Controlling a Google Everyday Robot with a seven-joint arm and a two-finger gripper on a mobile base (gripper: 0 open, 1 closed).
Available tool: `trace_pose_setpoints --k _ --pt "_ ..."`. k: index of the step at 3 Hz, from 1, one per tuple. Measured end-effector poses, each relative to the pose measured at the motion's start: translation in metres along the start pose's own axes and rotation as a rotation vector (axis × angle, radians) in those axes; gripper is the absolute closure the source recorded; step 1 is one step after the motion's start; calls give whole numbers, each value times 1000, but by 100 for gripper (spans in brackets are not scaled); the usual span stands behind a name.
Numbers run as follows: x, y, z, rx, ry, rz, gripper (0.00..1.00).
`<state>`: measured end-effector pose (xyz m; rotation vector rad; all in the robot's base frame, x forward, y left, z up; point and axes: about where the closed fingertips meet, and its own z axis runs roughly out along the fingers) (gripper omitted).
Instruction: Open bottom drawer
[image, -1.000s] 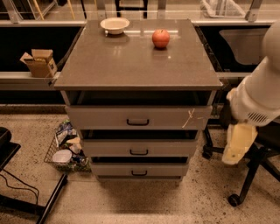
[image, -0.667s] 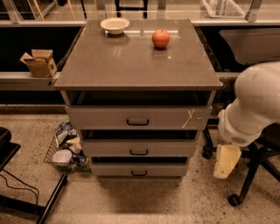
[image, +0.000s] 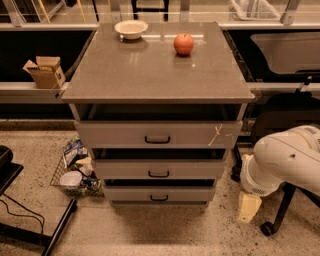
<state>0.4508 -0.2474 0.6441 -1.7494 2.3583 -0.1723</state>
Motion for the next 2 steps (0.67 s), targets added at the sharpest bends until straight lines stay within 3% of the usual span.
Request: trace_pose_setpoints --k 2 --pt "-3 3 10 22 14 -22 0"
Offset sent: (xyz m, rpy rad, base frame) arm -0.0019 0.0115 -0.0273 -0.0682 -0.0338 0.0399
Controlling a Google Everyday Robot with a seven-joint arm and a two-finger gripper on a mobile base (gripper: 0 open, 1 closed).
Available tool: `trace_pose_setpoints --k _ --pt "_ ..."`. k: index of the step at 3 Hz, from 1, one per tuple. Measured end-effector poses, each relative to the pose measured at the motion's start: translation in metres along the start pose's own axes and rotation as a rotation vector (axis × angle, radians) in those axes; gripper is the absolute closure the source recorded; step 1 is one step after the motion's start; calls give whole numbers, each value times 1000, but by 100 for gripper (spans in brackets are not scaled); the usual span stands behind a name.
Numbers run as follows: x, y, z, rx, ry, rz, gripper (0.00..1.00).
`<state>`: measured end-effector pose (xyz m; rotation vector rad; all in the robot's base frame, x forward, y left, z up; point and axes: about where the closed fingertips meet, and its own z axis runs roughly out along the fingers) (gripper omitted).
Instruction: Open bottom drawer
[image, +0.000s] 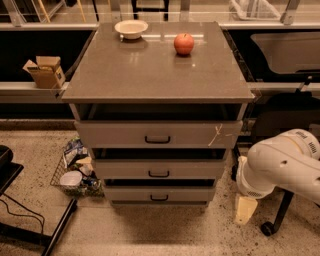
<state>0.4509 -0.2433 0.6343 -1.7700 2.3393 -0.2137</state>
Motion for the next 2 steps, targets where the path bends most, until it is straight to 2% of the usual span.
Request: trace_pose_setpoints --k 1,2 --pt "-20 19 74 -15 42 -70 0" --pt "-39 31 150 -35 33 -97 0"
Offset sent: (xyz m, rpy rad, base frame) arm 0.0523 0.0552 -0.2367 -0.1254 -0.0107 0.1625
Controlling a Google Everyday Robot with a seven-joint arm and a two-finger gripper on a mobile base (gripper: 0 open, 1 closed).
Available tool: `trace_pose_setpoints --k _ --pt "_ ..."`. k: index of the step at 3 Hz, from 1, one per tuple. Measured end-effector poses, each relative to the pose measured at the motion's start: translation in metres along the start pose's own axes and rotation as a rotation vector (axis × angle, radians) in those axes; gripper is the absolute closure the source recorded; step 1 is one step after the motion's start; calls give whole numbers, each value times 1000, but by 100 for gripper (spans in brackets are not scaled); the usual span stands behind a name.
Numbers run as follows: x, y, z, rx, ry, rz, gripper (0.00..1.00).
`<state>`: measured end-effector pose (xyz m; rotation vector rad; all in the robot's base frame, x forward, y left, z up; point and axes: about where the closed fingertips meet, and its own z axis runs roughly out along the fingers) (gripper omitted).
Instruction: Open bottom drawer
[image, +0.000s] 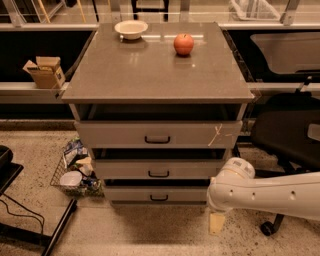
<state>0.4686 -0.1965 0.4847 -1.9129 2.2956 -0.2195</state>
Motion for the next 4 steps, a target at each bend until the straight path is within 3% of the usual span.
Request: trace_pose_setpoints --k 2,3,4 --pt "-18 -11 118 -34 -34 -29 0" --pt "-18 -11 118 -35 -34 -29 0" --pt "-23 -11 139 -47 -27 -53 0"
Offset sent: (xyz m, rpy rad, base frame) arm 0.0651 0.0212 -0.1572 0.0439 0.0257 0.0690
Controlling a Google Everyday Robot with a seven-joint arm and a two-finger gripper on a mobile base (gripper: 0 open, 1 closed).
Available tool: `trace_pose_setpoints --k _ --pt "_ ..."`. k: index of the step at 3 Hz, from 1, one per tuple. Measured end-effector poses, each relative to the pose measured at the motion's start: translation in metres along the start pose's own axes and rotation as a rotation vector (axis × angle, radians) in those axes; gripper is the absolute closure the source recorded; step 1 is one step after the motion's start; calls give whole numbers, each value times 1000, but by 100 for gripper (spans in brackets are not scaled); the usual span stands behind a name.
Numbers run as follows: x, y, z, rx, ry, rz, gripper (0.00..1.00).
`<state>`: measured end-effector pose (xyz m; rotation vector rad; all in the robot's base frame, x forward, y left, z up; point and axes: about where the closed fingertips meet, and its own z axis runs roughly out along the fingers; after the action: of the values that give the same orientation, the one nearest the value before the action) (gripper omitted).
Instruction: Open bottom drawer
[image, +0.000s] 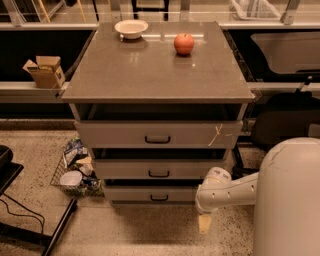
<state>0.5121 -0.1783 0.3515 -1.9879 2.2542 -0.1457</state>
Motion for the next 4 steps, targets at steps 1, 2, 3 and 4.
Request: trace_pose_setpoints --k 1,2,3,4 --pt "-5 -10 38 -2 -17 -49 0" --pt "-4 -23 77 5 0 -91 0" --pt "0 -38 110 11 22 -113 0" --pt "2 -52 136 17 30 -113 0"
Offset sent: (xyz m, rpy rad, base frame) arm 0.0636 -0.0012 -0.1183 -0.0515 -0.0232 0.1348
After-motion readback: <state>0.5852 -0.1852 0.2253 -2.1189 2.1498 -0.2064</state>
